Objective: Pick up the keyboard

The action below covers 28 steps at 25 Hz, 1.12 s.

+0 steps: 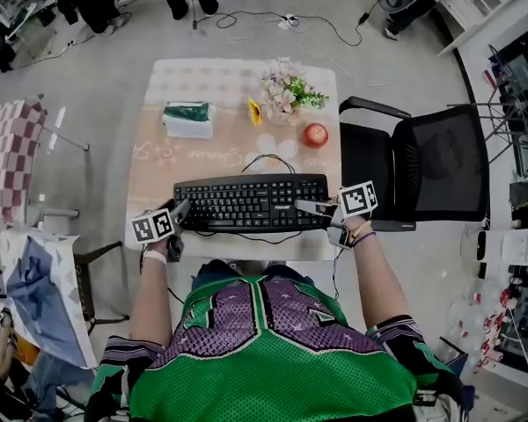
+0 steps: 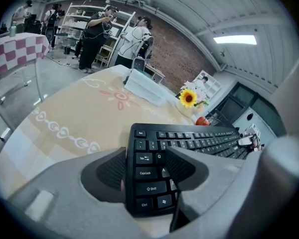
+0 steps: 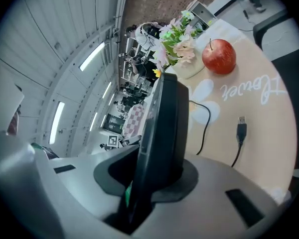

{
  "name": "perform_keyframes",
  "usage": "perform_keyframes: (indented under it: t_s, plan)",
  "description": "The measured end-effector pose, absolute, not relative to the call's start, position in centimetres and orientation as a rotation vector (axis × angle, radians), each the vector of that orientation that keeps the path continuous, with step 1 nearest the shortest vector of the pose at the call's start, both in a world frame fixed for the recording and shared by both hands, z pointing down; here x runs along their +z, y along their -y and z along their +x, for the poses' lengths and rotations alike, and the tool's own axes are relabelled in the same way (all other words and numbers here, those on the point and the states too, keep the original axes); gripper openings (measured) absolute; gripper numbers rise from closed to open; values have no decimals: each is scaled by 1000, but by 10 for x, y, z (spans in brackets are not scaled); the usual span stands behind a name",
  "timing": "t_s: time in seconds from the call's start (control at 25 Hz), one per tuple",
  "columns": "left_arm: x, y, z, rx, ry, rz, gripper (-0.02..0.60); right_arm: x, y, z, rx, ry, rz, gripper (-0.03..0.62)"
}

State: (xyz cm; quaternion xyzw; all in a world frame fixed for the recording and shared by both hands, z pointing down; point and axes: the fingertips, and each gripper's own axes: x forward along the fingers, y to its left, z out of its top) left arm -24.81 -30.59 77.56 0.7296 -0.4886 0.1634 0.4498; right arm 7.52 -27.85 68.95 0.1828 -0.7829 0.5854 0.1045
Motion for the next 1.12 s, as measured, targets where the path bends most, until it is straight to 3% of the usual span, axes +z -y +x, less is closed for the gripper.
perform_keyframes:
  t_s: [1.12]
  plan:
    - [654,344,-207,382,1304,2068,247,575,295,75,1239,2696,886,75]
